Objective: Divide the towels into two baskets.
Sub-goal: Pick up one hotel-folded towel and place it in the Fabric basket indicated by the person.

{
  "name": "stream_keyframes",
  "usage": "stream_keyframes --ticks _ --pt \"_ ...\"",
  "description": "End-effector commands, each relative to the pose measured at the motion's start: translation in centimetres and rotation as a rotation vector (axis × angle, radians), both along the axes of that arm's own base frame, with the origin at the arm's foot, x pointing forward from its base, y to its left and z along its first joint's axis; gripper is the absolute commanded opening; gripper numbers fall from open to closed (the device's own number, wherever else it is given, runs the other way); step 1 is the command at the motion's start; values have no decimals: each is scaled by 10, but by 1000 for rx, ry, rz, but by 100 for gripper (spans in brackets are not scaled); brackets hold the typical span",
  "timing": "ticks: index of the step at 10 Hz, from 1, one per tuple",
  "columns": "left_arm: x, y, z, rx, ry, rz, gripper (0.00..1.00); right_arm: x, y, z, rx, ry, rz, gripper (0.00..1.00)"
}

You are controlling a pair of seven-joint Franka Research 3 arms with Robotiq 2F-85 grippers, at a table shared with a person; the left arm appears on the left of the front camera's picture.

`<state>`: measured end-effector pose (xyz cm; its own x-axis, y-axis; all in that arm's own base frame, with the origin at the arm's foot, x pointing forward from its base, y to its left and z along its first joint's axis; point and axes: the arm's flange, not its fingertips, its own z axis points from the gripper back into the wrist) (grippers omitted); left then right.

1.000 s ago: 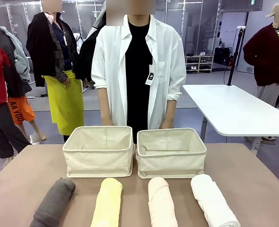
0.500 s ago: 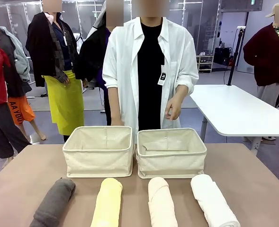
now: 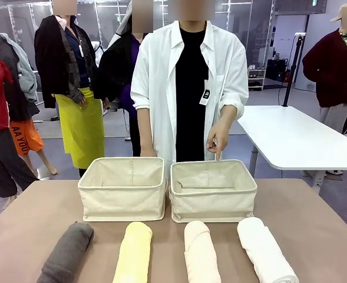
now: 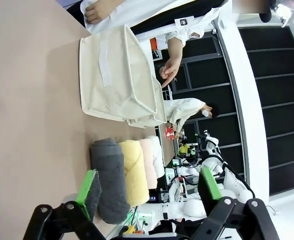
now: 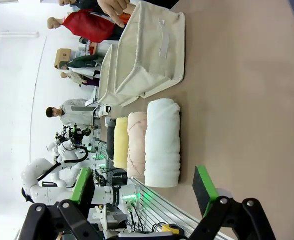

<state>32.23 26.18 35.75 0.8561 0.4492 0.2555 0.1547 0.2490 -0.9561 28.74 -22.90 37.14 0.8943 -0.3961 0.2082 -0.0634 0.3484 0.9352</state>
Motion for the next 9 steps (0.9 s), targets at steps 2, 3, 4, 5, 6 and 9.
stream_keyframes --ticks 2,3,4,5,6,9 --pt "-2 1 1 -6 -6 1 100 0 -1 2 3 -8 0 100" --pt "-2 1 1 -6 -6 1 100 0 -1 2 3 -8 0 100" --pt "-2 1 1 -6 -6 1 100 0 -1 2 3 -8 0 100" --pt "-2 1 1 -6 -6 1 100 0 0 0 0 0 0 100" --pt "-2 1 1 -6 -6 1 100 11 15 23 -97 49 42 100" --pt "-2 1 1 -6 -6 1 100 52 86 62 -331 100 188 100"
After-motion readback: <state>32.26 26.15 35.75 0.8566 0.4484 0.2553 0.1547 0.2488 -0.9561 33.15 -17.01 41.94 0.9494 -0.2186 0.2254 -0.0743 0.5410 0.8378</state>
